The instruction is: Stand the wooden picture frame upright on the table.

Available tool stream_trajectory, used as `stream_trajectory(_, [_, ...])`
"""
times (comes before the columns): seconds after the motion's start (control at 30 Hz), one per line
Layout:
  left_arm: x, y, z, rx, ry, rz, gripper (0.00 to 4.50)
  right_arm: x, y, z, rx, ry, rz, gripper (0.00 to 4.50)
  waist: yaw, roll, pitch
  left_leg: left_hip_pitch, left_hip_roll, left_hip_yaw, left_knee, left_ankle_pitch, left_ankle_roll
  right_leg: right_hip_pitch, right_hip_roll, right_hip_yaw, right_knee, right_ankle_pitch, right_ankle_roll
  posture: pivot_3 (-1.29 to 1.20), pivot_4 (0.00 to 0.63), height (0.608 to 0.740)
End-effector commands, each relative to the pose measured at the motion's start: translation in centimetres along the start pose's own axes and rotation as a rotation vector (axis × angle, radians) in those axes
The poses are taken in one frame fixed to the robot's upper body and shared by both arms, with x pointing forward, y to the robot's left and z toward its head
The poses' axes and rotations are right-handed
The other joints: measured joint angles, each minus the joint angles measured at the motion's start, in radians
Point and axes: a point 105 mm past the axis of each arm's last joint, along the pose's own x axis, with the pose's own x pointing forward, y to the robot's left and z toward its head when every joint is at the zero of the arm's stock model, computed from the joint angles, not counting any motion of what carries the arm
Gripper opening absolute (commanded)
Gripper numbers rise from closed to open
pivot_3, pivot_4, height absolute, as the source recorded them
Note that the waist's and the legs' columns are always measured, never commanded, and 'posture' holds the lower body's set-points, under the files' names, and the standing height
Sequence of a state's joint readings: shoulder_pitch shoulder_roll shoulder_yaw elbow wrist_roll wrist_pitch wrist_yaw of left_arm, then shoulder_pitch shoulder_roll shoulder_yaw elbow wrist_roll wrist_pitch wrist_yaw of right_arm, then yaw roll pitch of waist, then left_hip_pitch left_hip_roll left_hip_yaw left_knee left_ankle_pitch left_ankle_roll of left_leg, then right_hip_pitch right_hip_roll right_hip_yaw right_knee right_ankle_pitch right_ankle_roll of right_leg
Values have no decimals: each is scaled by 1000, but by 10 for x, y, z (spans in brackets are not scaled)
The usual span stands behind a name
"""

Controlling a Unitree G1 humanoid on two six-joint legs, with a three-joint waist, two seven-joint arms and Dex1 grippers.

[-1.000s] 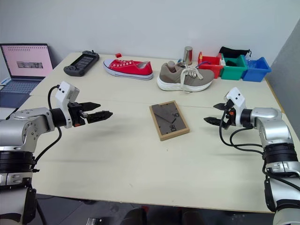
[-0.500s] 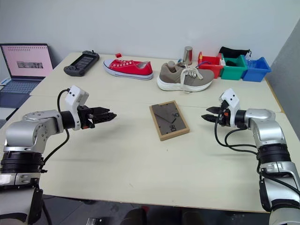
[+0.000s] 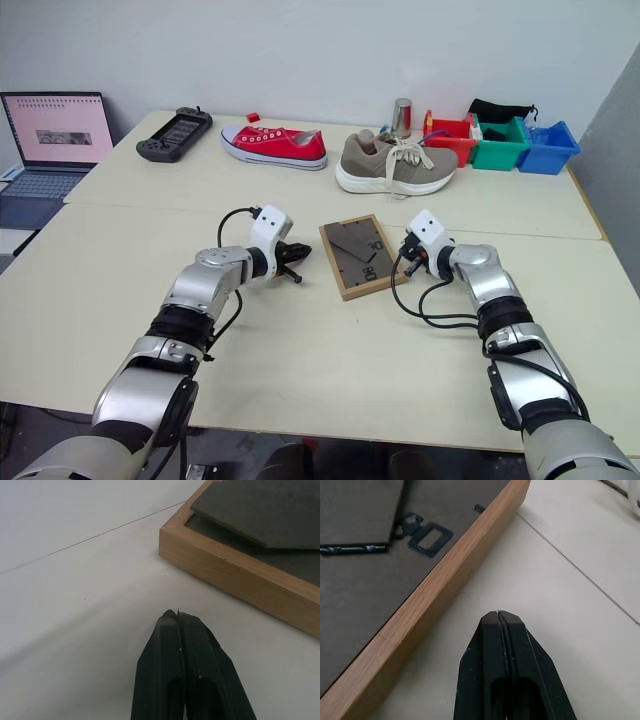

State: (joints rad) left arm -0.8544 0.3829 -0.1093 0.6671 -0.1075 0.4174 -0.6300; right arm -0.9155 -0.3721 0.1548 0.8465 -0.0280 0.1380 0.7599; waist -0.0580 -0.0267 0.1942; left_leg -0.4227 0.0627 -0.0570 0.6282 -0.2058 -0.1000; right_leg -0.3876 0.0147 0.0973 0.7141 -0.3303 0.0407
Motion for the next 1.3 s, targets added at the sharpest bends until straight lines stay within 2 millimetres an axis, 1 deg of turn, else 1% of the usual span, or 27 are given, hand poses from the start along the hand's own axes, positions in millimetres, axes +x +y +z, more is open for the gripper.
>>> stream_trajectory(0.03, [12, -14, 13, 37, -22, -45, 22, 5, 15, 32, -32, -103, 82, 0, -1, 0, 0, 0, 0, 0, 0, 0, 0, 0, 0, 0, 1, 0, 0, 0, 150, 740])
stream_trajectory(0.1, [14, -20, 15, 39, -29, -80, 22, 4, 27, 38, -27, -141, 146, 0, -1, 0, 0, 1, 0, 0, 0, 0, 0, 0, 0, 0, 1, 0, 0, 0, 150, 740])
stream_trajectory(0.2, [11, -30, 14, 51, -20, -159, 22, -4, 52, 43, -10, -175, 279, 0, -1, 0, 0, 0, 0, 0, 0, 0, 0, 1, 0, -1, 1, 0, 0, 0, 150, 740])
stream_trajectory(0.27, [7, -35, 11, 67, -4, -201, 22, -9, 66, 42, -19, -165, 342, 0, -3, 0, 0, 0, 0, 0, 0, 0, 0, 0, 0, -1, 1, 0, 0, 0, 150, 740])
stream_trajectory(0.37, [-4, -34, 6, 88, 25, -226, 22, -16, 78, 36, -38, -137, 378, 0, -4, 0, 0, 0, 0, 0, -1, 0, 0, 0, 0, -1, 1, 0, 0, 0, 150, 740])
stream_trajectory(0.5, [-19, -38, -4, 116, 78, -270, 22, -18, 80, 32, -37, -118, 357, 0, -5, 0, 0, 1, 0, -1, 0, 0, 0, 1, 0, -1, 1, 0, 0, 0, 150, 740])
stream_trajectory(0.63, [-38, -55, -16, 142, 139, -353, 22, -21, 86, 30, -43, -114, 364, 0, -8, 0, 0, 1, 1, 0, 0, 0, 0, 1, 1, -1, 1, 0, 0, 0, 150, 740])
stream_trajectory(0.7, [-44, -59, -21, 155, 163, -351, 22, -23, 88, 31, -44, -115, 368, 0, -7, 0, 0, 1, 1, -1, 0, 0, 0, 1, 1, -1, 1, 0, 0, 0, 150, 740])
stream_trajectory(0.83, [-51, -67, -21, 145, 166, -366, 22, -24, 90, 30, -49, -113, 368, 0, -6, 0, 0, 1, 1, -1, 0, 0, 0, 1, 1, -1, 1, 0, 0, 0, 150, 740])
stream_trajectory(0.93, [-55, -69, -24, 148, 177, -363, 22, -27, 94, 30, -49, -113, 386, 0, -6, 0, 0, 1, 1, -1, 0, 0, 0, 1, 1, -1, 1, 0, 0, 0, 150, 740])
stream_trajectory(0.97, [-56, -72, -22, 125, 167, -370, 22, -29, 96, 30, -52, -114, 398, 0, -6, 0, 0, 1, 1, -1, 0, 0, 0, 1, 1, -1, 1, 0, 0, 0, 150, 740])
stream_trajectory(1.0, [-58, -75, -21, 97, 161, -382, 22, -30, 98, 29, -53, -113, 402, 0, -5, 0, 0, 1, 1, -1, 0, 0, 0, 1, 1, -1, 1, 0, 0, 0, 150, 740])
stream_trajectory(1.07, [-63, -85, -23, 106, 166, -432, 22, -32, 98, 27, -52, -109, 399, 0, -5, 0, 0, 1, 1, -1, 0, 0, 0, 1, 1, -1, 1, 0, 0, 0, 150, 740])
stream_trajectory(1.2, [-65, -81, -31, 113, 193, -403, 22, -36, 100, 23, -46, -100, 404, 0, -3, 0, 0, 1, 1, -1, 0, 0, 0, 1, 1, -1, 0, 0, 0, 0, 150, 740])
stream_trajectory(1.3, [-70, -89, -29, 108, 191, -448, 22, -39, 98, 22, -48, -94, 396, 0, -3, 0, 0, 1, 1, -1, 0, 0, 0, 1, 1, 0, 0, 0, 0, 0, 150, 740])
